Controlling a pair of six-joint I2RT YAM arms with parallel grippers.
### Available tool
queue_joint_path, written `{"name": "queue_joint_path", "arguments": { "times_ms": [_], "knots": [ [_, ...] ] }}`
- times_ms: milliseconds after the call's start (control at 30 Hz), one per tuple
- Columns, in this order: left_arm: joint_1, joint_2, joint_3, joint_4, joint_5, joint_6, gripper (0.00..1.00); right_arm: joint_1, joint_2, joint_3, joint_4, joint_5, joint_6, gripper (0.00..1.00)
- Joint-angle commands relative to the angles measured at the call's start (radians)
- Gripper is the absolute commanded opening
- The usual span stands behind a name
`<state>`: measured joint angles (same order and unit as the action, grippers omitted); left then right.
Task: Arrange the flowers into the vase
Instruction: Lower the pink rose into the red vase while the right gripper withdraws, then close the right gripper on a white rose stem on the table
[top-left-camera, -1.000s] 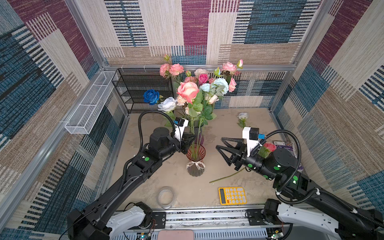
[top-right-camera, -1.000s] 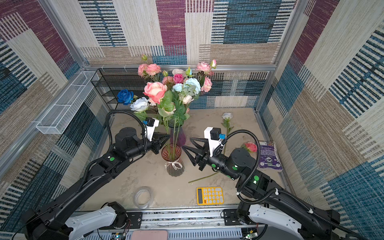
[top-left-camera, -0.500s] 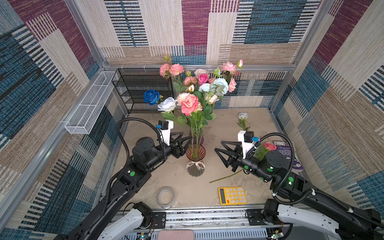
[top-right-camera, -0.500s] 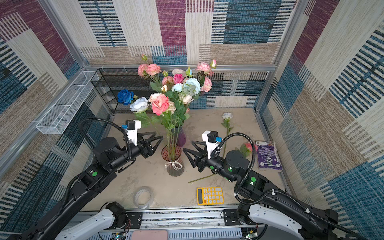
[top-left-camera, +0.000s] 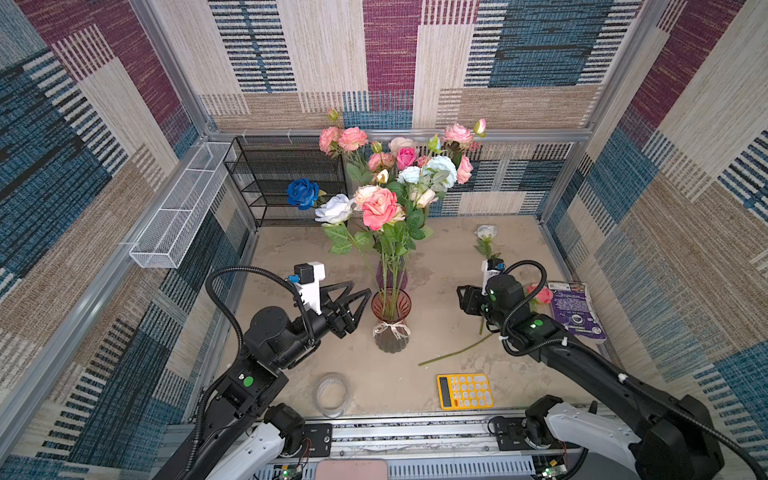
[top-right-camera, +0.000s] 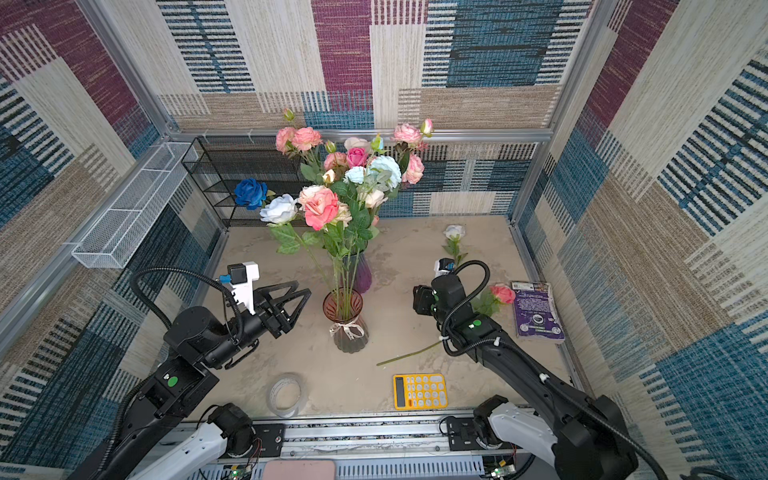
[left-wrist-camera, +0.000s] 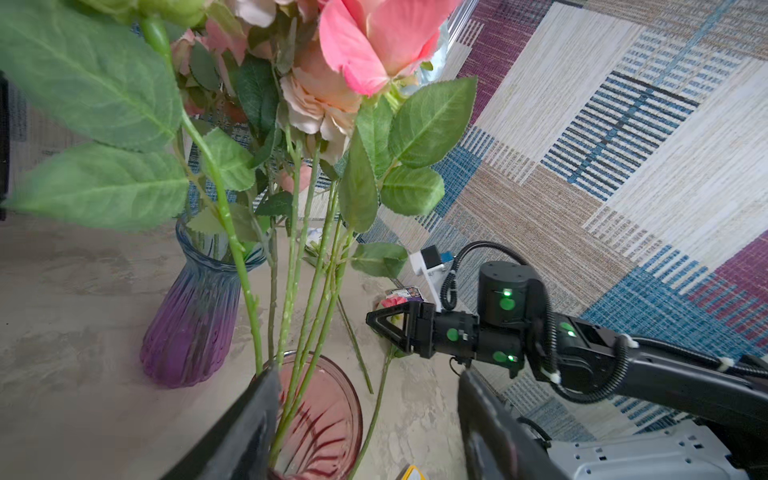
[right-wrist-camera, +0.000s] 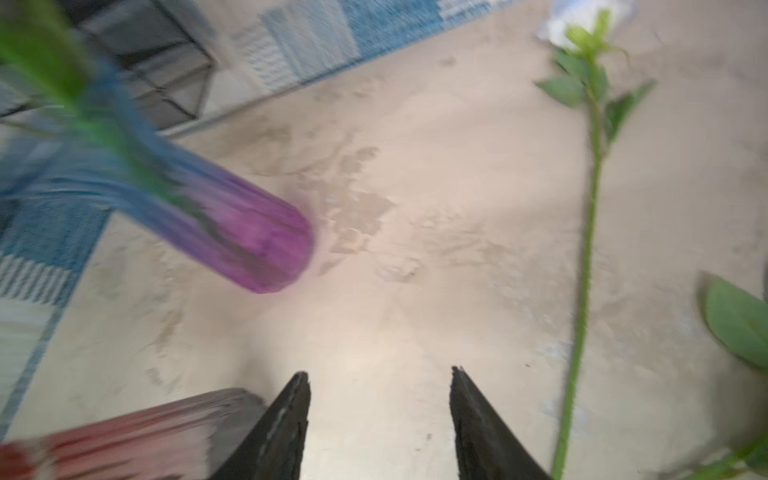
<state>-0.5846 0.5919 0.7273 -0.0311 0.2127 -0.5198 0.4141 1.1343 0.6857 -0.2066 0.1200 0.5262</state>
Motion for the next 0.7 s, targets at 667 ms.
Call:
{"name": "queue_joint_path", "arguments": {
  "times_ms": [667],
  "knots": [
    [0.0,-0.118,-0.049,-0.107,-0.062,-0.041,0.69,-0.319,0.793,0.461,-0.044,0.085,-0.023,0.45]
  ]
}}
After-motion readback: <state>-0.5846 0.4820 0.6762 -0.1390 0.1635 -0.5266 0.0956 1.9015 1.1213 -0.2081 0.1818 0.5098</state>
